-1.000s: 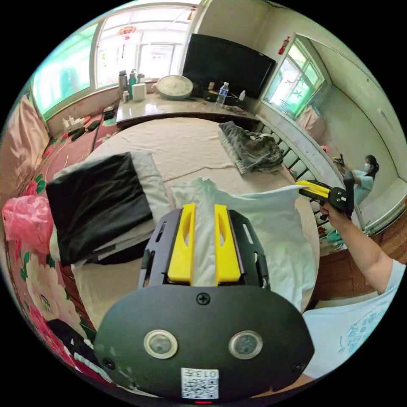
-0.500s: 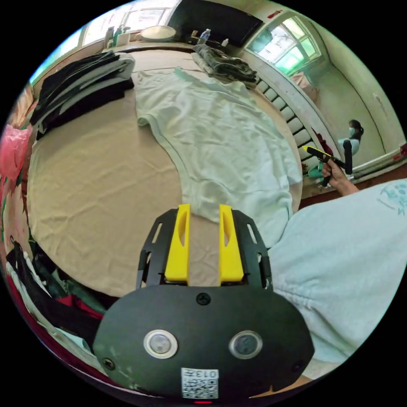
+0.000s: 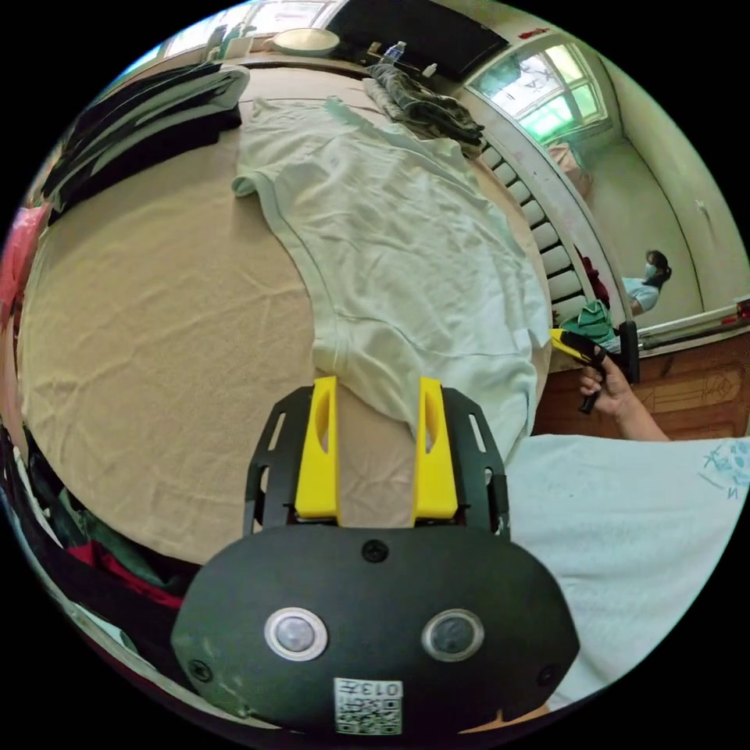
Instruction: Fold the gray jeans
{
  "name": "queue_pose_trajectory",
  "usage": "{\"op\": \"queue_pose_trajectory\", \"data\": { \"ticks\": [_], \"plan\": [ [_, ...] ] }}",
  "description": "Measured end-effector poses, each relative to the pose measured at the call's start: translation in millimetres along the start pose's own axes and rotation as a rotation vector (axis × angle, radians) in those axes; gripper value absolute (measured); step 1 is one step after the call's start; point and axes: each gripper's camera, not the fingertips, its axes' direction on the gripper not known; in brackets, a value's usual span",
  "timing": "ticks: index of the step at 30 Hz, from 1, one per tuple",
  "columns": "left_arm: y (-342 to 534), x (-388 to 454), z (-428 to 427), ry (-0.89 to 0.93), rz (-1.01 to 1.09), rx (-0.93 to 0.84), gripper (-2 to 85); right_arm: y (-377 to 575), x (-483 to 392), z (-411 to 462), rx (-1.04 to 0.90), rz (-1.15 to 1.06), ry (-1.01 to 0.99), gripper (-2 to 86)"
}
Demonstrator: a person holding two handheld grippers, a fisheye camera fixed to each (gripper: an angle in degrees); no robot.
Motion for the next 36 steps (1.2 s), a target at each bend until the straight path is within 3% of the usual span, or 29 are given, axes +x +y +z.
{"op": "queue_pose_trajectory", "data": {
  "ticks": [7, 10, 14, 18, 21, 23, 25, 32, 36],
  "plan": [
    [12, -52, -21, 0.087, -0.228, 0.072, 15.3, -13, 9, 4, 0.019, 0.081, -0.119, 9.5],
    [19, -66, -23, 0.128, -0.301, 0.069, 12.3, -13, 13, 2, 0.033, 0.101, -0.118, 7.8],
    [27, -76, -30, 0.012, -0.320, -0.001, 4.1, -11, 19, -2, 0.055, 0.172, -0.139, 3.2],
    [44, -87, -42, 0.077, -0.310, 0.002, 2.4, -10, -1, -28, 0.125, 0.115, -0.155, 1.8],
    [67, -99, -71, 0.324, -0.293, 0.176, 1.6, -10, -29, -57, 0.192, -0.022, -0.106, 1.4],
    [81, -112, -105, 0.555, -0.225, 0.400, 1.3, -11, -49, -78, 0.238, -0.128, -0.075, 1.3],
    [89, -115, -142, 0.645, -0.119, 0.608, 1.2, -15, -73, -102, 0.298, -0.232, -0.044, 1.2],
    [127, -83, -287, 0.723, 0.324, 0.986, 1.1, 2, -161, -237, 0.698, -0.558, -0.096, 1.0],
    [181, -73, -342, 0.752, 0.459, 1.132, 1.2, 47, -185, -309, 0.873, -0.708, -0.167, 1.0]
  ]
}}
